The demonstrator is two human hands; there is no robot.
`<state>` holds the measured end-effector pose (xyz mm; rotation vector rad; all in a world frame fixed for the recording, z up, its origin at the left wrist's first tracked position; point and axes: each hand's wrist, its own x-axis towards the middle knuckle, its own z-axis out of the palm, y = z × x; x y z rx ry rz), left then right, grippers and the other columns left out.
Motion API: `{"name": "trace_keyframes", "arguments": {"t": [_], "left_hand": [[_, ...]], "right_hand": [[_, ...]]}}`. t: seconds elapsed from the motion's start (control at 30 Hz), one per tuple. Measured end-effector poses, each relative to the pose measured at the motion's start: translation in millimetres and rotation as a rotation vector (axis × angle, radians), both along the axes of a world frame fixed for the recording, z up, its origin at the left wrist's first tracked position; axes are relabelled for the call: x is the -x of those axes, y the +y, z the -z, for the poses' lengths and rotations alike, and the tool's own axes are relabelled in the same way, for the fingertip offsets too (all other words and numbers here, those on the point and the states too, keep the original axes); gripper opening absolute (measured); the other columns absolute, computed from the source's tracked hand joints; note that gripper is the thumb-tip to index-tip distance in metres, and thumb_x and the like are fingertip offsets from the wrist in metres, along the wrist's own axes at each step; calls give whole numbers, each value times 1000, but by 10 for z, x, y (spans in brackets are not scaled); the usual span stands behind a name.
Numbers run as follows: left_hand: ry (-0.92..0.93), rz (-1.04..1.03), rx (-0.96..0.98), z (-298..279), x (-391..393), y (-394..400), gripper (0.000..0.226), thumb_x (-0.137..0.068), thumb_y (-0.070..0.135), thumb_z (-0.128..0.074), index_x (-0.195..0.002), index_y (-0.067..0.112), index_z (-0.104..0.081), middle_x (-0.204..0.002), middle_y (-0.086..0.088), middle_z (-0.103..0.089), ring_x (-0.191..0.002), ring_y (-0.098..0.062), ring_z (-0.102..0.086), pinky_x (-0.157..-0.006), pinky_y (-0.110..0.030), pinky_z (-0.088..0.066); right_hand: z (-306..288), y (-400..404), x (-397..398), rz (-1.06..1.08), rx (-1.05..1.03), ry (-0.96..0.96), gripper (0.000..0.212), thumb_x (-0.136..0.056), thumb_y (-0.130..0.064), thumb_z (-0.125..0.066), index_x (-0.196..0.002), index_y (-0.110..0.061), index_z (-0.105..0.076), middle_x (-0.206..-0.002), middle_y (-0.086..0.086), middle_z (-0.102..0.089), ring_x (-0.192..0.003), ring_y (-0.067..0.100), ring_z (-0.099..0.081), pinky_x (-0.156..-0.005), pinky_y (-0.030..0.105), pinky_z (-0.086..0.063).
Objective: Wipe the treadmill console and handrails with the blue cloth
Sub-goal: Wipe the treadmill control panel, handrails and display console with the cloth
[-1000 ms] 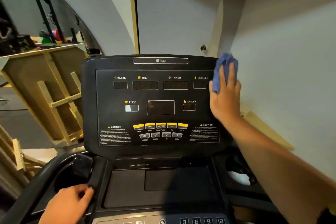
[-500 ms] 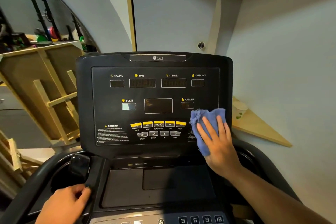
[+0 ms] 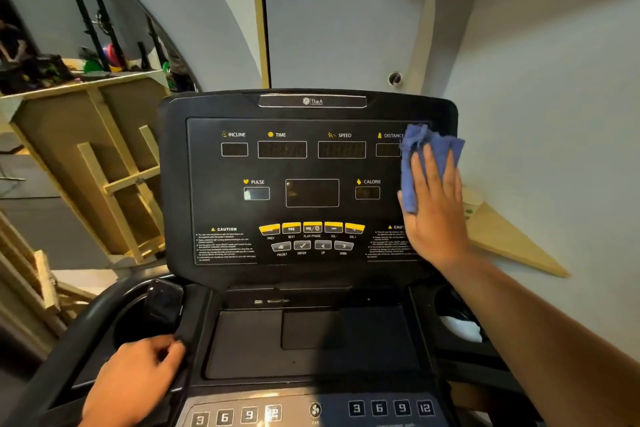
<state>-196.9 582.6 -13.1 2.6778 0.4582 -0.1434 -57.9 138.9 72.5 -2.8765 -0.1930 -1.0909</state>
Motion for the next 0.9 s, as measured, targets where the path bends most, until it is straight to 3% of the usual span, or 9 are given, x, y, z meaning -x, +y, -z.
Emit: {"name": "trace_keyframes", "arguments": {"t": [0.17,0.3,0.53,0.63,0.7,0.77,0.8,0.83,0.9], "left_hand": [[-21,23,6,49,17,24,23,-92,46,-56,-73,47,-69,-81,2,-74,-84,-24,-70,-76,-36,-55],[-34,31,7,68,34,35,24,-93,44,-55,-78,38,-73,-73,4,-71,-74,-22,-66,-71,-34,-53],[-87,109,-15,59,74,62,26,-98,43,-52,-84,35,-73,-71,6,-67,-66,-15,-56,-68,-32,-48],[-146,175,-30,101,119,102,33,-99,42,-50,-71,33,-65,-61,6,-65,-62,-15,-59,-63,-32,-45],[-207,220,-48,157,201,123,37,-100,40,-51,-64,32,-56,-62,6,-63,-66,-18,-62,-60,-33,-44],[-306,283,-23,217,344,148,31,-100,34,-53,-69,36,-55,-71,8,-65,-73,-20,-65,-64,-36,-48],[-356,312,-4,224,445,178,21,-98,32,-54,-79,36,-62,-80,7,-69,-81,-22,-68,-69,-39,-52],[-407,355,13,280,550,223,12,-94,33,-56,-95,32,-69,-92,5,-72,-90,-22,-68,-78,-43,-54],[-400,385,-7,412,763,323,43,-87,35,-62,-127,20,-64,-123,0,-67,-117,-25,-60,-101,-47,-49]], "right_hand": [[745,-136,640,-55,141,206,70,-94,-29,-39,-156,-3,-21,-166,19,-10,-153,41,-2,-119,62,-18],[924,-76,972,-140,89,346,62,-98,-31,-26,-156,-10,-26,-165,14,-18,-155,32,-2,-123,52,-15],[783,258,1767,-359,-551,415,54,-104,-52,-26,-157,-41,-18,-154,-41,-10,-146,-13,-7,-124,30,-16],[725,425,2222,-171,-841,476,45,-102,-46,-41,-146,-49,-30,-154,-21,-32,-146,2,-28,-119,27,-24],[637,454,2466,-53,-1026,471,64,-94,-61,-42,-143,-22,-50,-130,-6,-61,-123,12,-56,-100,24,-40],[502,552,2527,62,-1225,417,56,-101,-47,-49,-114,5,-63,-87,1,-68,-91,21,-64,-81,31,-46],[464,480,2617,167,-1221,407,52,-103,-38,-49,-100,12,-59,-84,11,-65,-91,31,-61,-85,37,-46],[528,400,2624,347,-1229,230,54,-104,-34,-48,-98,19,-54,-94,22,-61,-99,42,-56,-98,42,-44],[603,308,2617,647,-1301,42,67,-102,-42,-43,-121,22,-42,-122,37,-46,-111,50,-47,-110,40,-34]]}}
